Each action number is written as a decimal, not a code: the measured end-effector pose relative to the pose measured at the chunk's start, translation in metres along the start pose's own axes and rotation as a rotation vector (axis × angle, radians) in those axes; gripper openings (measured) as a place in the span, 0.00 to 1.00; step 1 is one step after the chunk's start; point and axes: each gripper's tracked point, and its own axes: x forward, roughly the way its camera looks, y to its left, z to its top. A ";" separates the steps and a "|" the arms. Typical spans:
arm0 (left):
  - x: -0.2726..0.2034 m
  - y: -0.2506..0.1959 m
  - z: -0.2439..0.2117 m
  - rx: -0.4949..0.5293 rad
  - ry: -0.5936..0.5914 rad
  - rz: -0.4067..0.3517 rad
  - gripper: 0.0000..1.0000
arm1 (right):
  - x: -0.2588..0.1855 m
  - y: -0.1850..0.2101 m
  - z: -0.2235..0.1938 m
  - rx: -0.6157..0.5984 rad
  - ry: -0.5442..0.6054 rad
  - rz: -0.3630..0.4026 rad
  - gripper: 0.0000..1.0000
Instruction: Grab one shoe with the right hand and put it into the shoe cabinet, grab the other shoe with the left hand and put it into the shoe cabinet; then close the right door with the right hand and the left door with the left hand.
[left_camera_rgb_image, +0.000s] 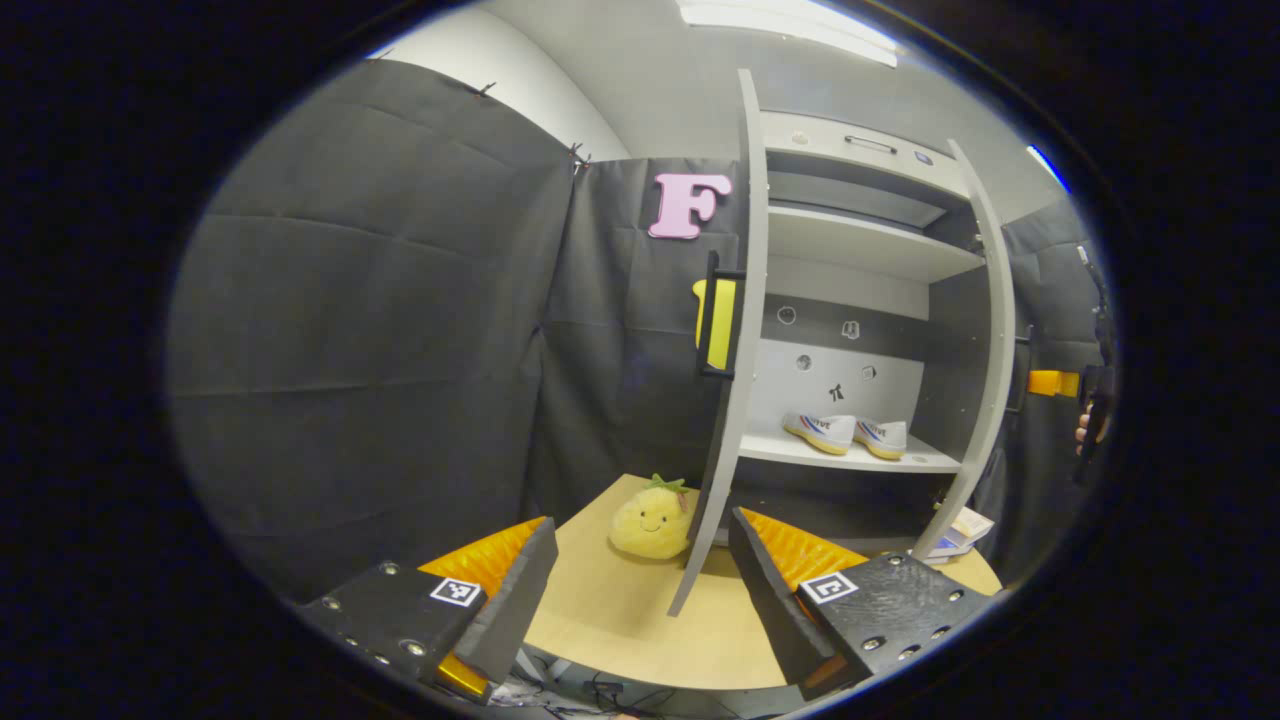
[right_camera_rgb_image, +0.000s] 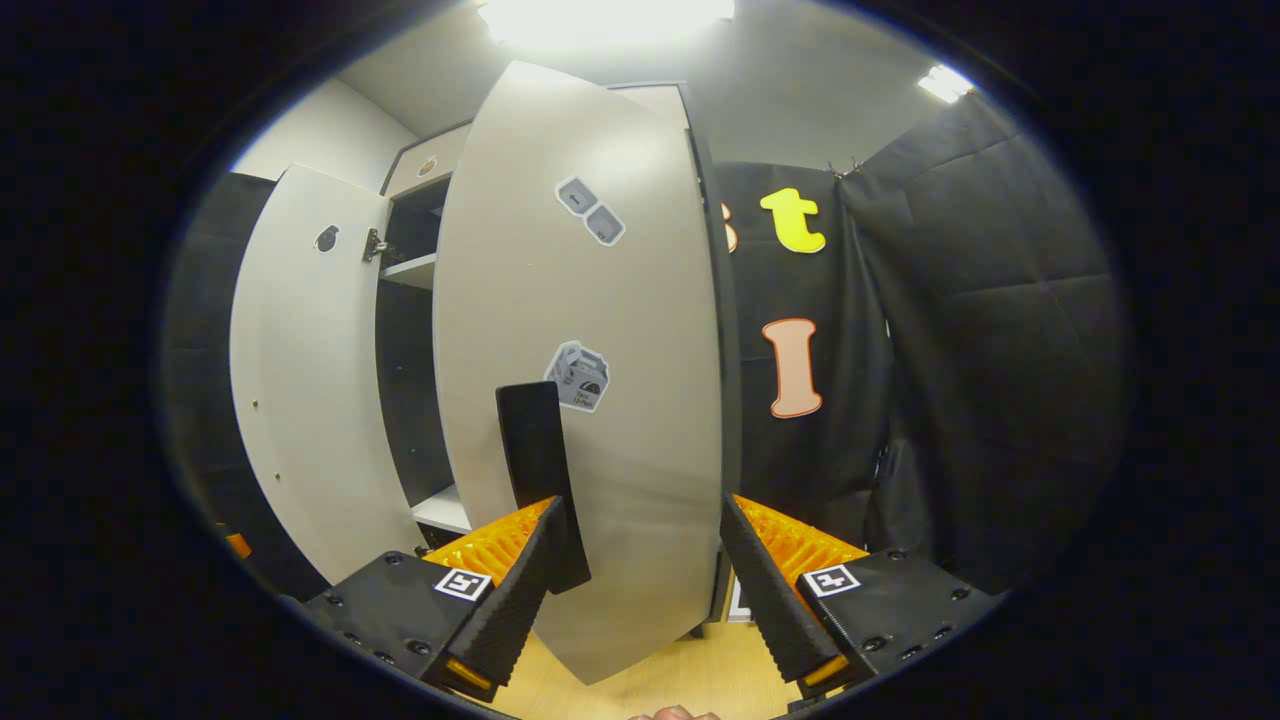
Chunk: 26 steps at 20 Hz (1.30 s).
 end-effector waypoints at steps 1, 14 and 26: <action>-0.001 0.002 0.000 0.002 0.001 0.006 0.99 | 0.002 0.005 0.001 0.008 -0.001 0.007 0.98; 0.015 0.013 0.012 0.083 -0.015 -0.041 1.00 | -0.029 -0.039 -0.008 0.058 -0.012 -0.089 0.97; 0.064 -0.003 0.068 0.047 -0.165 -0.146 1.00 | -0.065 -0.050 -0.046 -0.014 0.056 -0.165 0.97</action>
